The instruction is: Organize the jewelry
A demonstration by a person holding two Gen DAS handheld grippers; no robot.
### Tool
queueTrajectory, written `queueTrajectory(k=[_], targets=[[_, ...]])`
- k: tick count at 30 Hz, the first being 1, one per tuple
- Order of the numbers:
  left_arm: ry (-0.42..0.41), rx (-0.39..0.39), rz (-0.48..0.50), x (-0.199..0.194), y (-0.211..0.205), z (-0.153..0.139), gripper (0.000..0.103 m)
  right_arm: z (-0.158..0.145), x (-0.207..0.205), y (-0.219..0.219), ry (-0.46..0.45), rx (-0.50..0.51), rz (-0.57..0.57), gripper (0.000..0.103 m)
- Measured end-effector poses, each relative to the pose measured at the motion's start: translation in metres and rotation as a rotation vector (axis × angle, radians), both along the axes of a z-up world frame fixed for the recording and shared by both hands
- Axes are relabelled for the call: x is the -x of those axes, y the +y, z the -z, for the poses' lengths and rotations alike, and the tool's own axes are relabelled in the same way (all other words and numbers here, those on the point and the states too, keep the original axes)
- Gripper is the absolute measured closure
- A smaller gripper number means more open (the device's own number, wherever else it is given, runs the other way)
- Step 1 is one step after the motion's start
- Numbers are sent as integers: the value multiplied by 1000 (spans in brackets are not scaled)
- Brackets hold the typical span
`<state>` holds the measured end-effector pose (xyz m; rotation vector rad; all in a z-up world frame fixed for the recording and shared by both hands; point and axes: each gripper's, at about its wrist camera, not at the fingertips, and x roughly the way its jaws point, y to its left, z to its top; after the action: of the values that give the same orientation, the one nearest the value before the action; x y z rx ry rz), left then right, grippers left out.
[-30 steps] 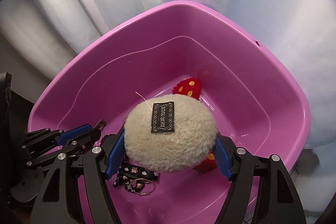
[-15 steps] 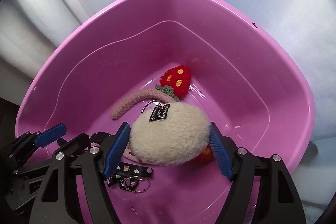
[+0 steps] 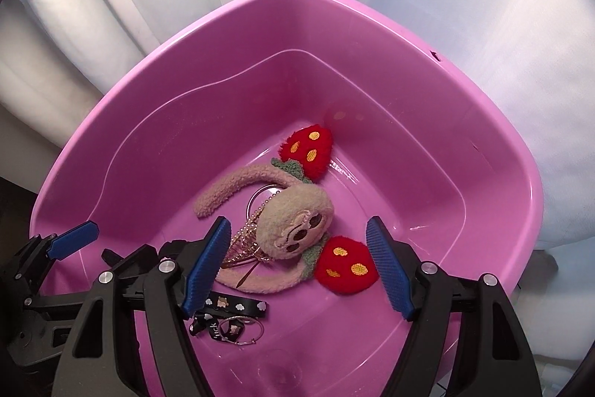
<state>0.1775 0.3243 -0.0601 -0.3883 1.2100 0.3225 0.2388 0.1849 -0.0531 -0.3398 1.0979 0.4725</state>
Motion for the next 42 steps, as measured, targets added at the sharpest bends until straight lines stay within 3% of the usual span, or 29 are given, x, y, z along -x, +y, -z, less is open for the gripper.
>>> queueTrajectory(k=[6, 13, 42], targets=[[10, -21, -8, 1, 1, 0, 19, -3, 1, -1, -5, -7, 1, 31], [13, -62, -23, 2, 0, -3, 7, -6, 2, -1, -12, -10, 1, 31], [25, -76, -34, 4, 1, -2, 7, -9, 6, -5, -27, -12, -8, 31]])
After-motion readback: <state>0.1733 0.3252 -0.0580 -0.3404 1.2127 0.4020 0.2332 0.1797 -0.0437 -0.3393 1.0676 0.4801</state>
